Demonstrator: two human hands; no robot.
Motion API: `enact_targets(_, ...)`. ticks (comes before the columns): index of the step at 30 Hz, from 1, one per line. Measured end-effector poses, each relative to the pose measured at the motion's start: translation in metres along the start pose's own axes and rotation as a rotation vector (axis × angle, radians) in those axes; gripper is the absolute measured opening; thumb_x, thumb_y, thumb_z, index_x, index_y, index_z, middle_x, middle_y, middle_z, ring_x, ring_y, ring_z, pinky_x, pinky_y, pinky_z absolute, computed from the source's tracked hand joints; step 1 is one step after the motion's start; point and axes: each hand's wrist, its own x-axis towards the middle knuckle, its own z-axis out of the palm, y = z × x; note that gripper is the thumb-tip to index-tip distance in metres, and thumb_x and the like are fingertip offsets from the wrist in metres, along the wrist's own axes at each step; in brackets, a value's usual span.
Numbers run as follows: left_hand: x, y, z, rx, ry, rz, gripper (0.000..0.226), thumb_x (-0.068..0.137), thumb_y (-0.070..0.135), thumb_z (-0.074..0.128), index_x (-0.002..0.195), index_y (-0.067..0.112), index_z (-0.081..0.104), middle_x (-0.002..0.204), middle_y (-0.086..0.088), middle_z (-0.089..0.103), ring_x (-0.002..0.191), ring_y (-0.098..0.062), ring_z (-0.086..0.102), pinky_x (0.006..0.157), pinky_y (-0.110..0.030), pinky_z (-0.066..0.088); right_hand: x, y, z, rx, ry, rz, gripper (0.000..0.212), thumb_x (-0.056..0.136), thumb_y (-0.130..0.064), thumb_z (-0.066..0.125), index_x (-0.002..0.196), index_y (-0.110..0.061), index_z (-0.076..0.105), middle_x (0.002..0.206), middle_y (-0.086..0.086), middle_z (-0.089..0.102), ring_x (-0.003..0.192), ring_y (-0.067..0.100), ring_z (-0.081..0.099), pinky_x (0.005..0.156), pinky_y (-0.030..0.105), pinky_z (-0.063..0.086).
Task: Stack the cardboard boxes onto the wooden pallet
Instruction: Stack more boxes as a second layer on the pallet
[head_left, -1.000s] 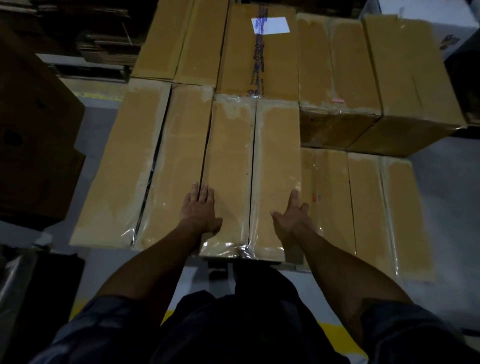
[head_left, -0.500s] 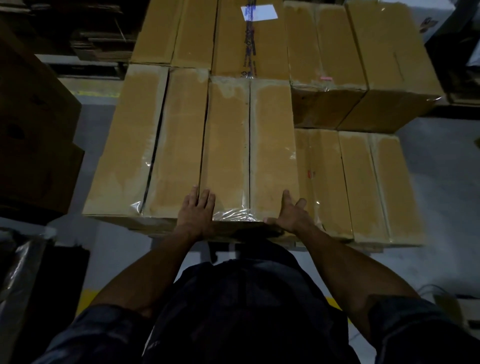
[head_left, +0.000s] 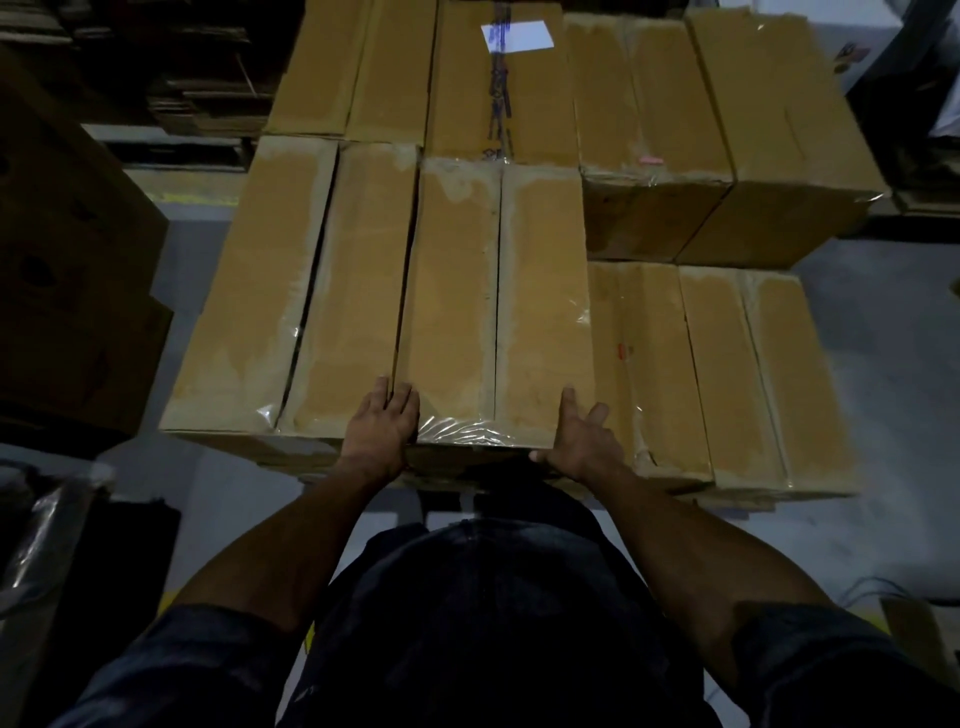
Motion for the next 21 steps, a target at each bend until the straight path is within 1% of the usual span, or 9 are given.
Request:
enact_targets(5, -0.002, 0.004, -0.005, -0.002, -0.019, 0.006, 0.084, 0.095, 0.029, 0.056, 0.156, 0.006, 0.002, 0.165, -0.013, 0.002, 0.15, -0.041, -0.002, 0.122, -0.044, 0.011, 0.003, -0.002, 0.0, -0.019, -0.01, 0.019, 0.122, 0.082, -0.056, 0.074, 0.157, -0.028, -0.018, 0.153, 0.023, 0.005, 0.127, 0.045, 0.043, 0.098, 0.048, 0.044)
enact_targets(9, -0.002, -0.001, -0.003, -0.002, -0.042, 0.025, 0.087, 0.095, 0.035, 0.054, 0.156, 0.007, -0.002, 0.165, -0.013, -0.004, 0.15, -0.04, -0.008, 0.122, -0.045, 0.007, 0.002, -0.001, 0.0, -0.056, 0.008, 0.02, 0.118, 0.084, -0.053, 0.074, 0.157, -0.027, -0.016, 0.15, 0.024, 0.01, 0.122, 0.043, 0.047, 0.095, 0.048, 0.046)
enact_targets(14, -0.002, 0.003, 0.001, -0.036, -0.052, 0.019, 0.088, 0.094, 0.026, 0.053, 0.156, 0.006, -0.007, 0.164, -0.014, -0.012, 0.148, -0.043, -0.015, 0.12, -0.049, -0.002, 0.004, 0.0, -0.002, -0.07, 0.013, 0.039, 0.12, 0.082, -0.053, 0.075, 0.156, -0.028, -0.016, 0.149, 0.023, 0.013, 0.119, 0.041, 0.05, 0.095, 0.047, 0.047)
enact_targets(18, 0.002, 0.009, 0.001, -0.086, -0.035, 0.01, 0.089, 0.091, 0.013, 0.055, 0.156, 0.005, -0.005, 0.164, -0.014, -0.011, 0.148, -0.044, -0.015, 0.12, -0.048, -0.003, 0.005, 0.002, -0.006, -0.084, 0.011, 0.042, 0.119, 0.082, -0.052, 0.075, 0.156, -0.029, -0.016, 0.148, 0.022, 0.015, 0.118, 0.041, 0.051, 0.096, 0.047, 0.045)
enact_targets(21, 0.001, 0.004, 0.001, -0.067, -0.039, 0.021, 0.086, 0.092, 0.013, 0.051, 0.156, 0.007, -0.007, 0.164, -0.014, -0.012, 0.148, -0.041, -0.015, 0.12, -0.045, -0.005, 0.006, 0.0, -0.007, -0.094, -0.011, 0.043, 0.119, 0.083, -0.051, 0.075, 0.156, -0.028, -0.017, 0.149, 0.024, 0.013, 0.119, 0.042, 0.051, 0.097, 0.047, 0.045)
